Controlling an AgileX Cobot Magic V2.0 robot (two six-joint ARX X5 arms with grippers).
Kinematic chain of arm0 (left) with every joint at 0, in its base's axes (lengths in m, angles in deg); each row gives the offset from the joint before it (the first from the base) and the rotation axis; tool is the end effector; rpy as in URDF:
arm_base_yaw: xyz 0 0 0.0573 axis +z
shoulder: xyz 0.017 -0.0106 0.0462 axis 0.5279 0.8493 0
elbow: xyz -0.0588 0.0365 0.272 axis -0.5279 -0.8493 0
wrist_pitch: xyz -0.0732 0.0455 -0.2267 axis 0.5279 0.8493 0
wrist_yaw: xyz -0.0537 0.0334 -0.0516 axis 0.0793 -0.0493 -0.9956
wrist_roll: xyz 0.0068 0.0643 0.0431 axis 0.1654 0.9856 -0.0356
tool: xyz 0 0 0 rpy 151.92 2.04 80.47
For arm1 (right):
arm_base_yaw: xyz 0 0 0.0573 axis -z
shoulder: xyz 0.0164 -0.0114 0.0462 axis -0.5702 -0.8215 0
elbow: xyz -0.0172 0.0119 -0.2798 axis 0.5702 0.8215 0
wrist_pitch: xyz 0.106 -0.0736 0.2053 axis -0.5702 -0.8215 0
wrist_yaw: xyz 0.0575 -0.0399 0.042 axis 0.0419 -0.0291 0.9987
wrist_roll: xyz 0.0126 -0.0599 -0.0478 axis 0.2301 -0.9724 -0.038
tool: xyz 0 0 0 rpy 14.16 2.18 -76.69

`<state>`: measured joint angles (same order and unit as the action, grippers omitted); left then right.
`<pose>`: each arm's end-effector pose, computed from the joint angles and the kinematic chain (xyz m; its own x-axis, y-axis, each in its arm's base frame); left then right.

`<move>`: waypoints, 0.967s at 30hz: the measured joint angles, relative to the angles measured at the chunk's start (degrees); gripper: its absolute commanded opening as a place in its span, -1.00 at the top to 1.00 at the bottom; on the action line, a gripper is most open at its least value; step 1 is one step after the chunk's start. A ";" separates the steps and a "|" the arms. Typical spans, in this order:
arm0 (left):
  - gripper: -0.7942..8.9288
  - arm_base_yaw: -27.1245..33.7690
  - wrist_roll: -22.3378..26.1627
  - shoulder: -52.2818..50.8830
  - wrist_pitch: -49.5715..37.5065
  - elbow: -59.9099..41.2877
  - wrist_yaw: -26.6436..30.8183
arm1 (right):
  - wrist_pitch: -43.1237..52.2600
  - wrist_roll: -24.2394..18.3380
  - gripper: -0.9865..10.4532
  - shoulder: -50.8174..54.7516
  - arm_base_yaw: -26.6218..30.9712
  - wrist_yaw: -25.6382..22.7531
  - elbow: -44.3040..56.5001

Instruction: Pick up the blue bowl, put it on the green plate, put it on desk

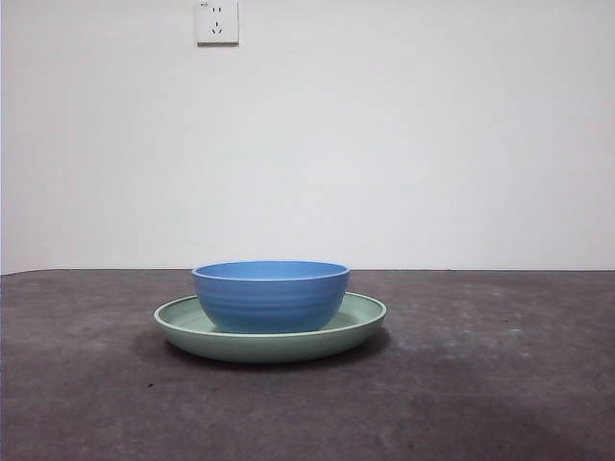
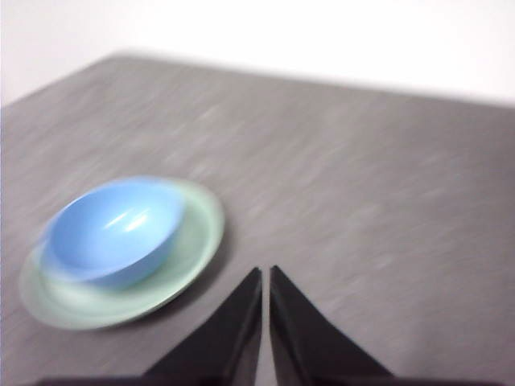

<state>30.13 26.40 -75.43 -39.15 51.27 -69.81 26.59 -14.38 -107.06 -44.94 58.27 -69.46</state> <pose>0.1017 -0.0056 0.1513 0.9859 -0.0688 -0.1527 0.0773 0.9957 0.0505 0.1057 0.0370 0.2587 0.8667 0.4421 -0.2311 -0.4315 0.8968 0.0972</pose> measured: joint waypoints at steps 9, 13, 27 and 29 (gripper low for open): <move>0.81 0.00 0.00 0.00 0.00 0.00 0.00 | 13.09 -0.33 0.81 12.85 7.87 -4.39 15.45; 0.81 0.00 -0.02 0.00 0.00 0.00 0.00 | 13.44 -0.42 0.81 16.85 8.07 -8.52 20.06; 0.81 0.00 -0.20 0.00 0.00 0.00 0.00 | 10.32 1.09 0.81 20.96 8.11 -10.01 26.32; 0.81 0.00 -0.20 0.00 0.00 0.00 0.00 | 10.32 1.29 0.81 20.98 8.11 -10.19 26.32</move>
<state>30.13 26.20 -75.43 -39.15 51.27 -69.81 36.90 -13.09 -86.08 -36.83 48.08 -43.15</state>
